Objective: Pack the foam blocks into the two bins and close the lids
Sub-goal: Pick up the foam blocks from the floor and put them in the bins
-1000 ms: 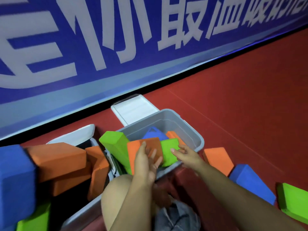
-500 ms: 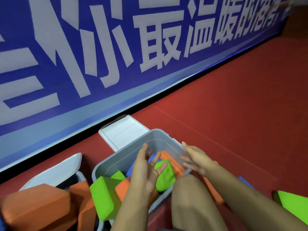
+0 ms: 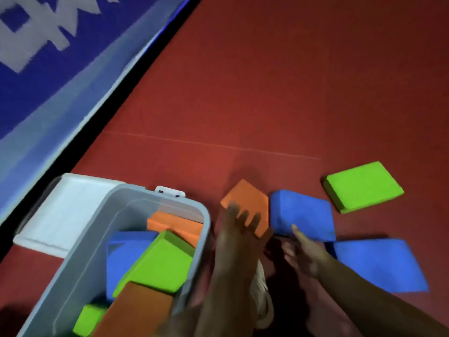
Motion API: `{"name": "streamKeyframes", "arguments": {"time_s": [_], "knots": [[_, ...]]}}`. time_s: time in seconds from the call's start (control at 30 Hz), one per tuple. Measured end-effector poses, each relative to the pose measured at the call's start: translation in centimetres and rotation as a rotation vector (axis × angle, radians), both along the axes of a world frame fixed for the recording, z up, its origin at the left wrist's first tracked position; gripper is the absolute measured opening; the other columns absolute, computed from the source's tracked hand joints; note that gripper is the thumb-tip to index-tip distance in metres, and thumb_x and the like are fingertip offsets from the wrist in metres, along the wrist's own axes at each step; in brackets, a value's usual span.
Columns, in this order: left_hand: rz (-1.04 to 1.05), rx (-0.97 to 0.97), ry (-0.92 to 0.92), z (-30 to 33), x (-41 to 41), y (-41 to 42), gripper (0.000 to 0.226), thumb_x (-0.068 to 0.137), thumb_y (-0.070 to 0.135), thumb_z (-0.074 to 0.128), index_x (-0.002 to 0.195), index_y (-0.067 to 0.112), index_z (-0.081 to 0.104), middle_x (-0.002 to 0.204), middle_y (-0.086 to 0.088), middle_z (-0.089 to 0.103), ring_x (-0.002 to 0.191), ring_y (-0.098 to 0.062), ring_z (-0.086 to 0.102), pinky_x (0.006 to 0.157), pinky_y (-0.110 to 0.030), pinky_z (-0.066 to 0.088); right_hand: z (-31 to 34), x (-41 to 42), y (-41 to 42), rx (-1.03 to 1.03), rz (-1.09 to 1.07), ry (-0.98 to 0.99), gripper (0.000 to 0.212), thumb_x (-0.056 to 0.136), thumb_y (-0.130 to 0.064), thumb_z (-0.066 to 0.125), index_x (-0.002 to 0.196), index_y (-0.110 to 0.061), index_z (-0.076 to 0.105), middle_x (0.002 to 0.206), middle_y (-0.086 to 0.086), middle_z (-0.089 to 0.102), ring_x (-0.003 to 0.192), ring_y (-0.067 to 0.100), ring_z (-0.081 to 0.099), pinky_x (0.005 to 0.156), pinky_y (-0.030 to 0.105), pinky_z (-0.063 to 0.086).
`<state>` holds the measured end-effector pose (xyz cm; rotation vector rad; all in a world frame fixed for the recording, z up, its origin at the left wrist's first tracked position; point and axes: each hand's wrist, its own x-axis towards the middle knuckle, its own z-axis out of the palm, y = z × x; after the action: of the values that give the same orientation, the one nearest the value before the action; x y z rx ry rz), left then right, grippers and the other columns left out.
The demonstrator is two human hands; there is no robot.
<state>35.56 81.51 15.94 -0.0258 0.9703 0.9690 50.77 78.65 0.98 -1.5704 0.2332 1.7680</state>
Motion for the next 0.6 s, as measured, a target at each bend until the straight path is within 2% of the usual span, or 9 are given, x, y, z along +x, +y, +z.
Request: {"name": "streamKeyframes", "arguments": {"time_s": [0.03,0.1,0.2,0.23,0.27,0.33,0.47,0.5,0.6], "knots": [[-0.015,-0.039,0.005,-1.3,0.9,0.1,0.042,0.084,0.023,0.055,0.126,0.019,0.049,0.126,-0.013,0.05,0.108,-0.028,0.056,0.074,-0.047,0.054,-1.3,0.4,-0.4,-0.03,-0.055,0.016,0.028,0.09,-0.046,0.053,0.096,-0.019,0.059,0.092,-0.004,0.058,0.085,0.012,0.056,0.077,0.03,0.045],[-0.061,-0.068,0.023,-3.7,1.7,0.6,0.046,0.09,0.017,0.046,0.135,0.014,0.042,0.135,-0.017,0.046,0.104,-0.027,0.057,0.075,-0.048,0.054,-2.9,0.9,-0.4,-0.054,-0.157,0.063,0.028,0.087,-0.047,0.056,0.086,-0.018,0.056,0.087,0.001,0.051,0.075,0.013,0.052,0.074,0.031,0.047],[-0.13,-0.062,-0.013,-6.2,2.5,2.5,0.027,0.097,0.025,0.04,0.123,0.018,0.044,0.124,-0.01,0.046,0.097,-0.025,0.057,0.083,-0.051,0.052,-4.8,1.0,0.6,-0.031,-0.256,0.211,0.049,0.06,-0.05,0.074,0.085,-0.012,0.057,0.075,0.01,0.039,0.056,0.016,0.043,0.055,0.025,0.054],[-0.128,-0.084,0.013,-6.4,2.5,3.2,0.026,0.098,0.032,0.041,0.12,0.019,0.046,0.121,-0.008,0.048,0.103,-0.025,0.057,0.088,-0.052,0.048,-5.4,0.8,1.0,-0.031,-0.319,0.257,0.062,0.056,-0.05,0.078,0.099,-0.009,0.059,0.08,0.012,0.045,0.06,0.019,0.05,0.056,0.027,0.055],[-0.132,-0.094,0.044,-6.4,2.5,3.9,0.029,0.098,0.038,0.042,0.119,0.019,0.049,0.122,-0.006,0.05,0.112,-0.025,0.056,0.09,-0.052,0.047,-6.3,0.5,1.3,-0.049,-0.384,0.276,0.075,0.062,-0.05,0.077,0.119,-0.007,0.053,0.093,0.012,0.054,0.076,0.022,0.059,0.063,0.032,0.056],[-0.148,-0.084,0.048,-6.6,2.5,5.2,0.037,0.097,0.044,0.041,0.121,0.018,0.053,0.129,-0.004,0.053,0.122,-0.024,0.053,0.089,-0.05,0.048,-7.8,-0.2,2.1,-0.104,-0.475,0.291,0.078,0.08,-0.053,0.063,0.138,-0.007,0.038,0.116,0.011,0.056,0.11,0.026,0.058,0.073,0.039,0.054],[-0.143,-0.148,0.064,-8.0,1.9,5.1,0.045,0.096,0.045,0.044,0.131,0.018,0.053,0.135,-0.005,0.054,0.121,-0.024,0.056,0.096,-0.052,0.045,-10.2,-1.1,3.2,-0.105,-0.566,0.372,0.07,0.077,-0.059,0.063,0.123,-0.008,0.048,0.087,0.011,0.058,0.075,0.02,0.058,0.049,0.032,0.057],[-0.156,-0.158,0.076,-8.4,1.7,5.0,0.045,0.095,0.046,0.044,0.129,0.019,0.053,0.134,-0.005,0.054,0.12,-0.024,0.056,0.097,-0.052,0.045,-10.8,-1.2,3.5,-0.091,-0.602,0.372,0.067,0.077,-0.058,0.063,0.119,-0.008,0.048,0.086,0.009,0.058,0.073,0.017,0.057,0.048,0.031,0.056],[-0.148,-0.174,0.119,-9.6,0.6,5.0,0.044,0.094,0.046,0.044,0.127,0.018,0.054,0.131,-0.005,0.057,0.119,-0.024,0.057,0.088,-0.047,0.05,-12.6,-1.5,4.4,-0.029,-0.717,0.349,0.063,0.077,-0.056,0.065,0.117,-0.011,0.046,0.112,-0.004,0.061,0.107,0.009,0.059,0.061,0.033,0.059]]}}
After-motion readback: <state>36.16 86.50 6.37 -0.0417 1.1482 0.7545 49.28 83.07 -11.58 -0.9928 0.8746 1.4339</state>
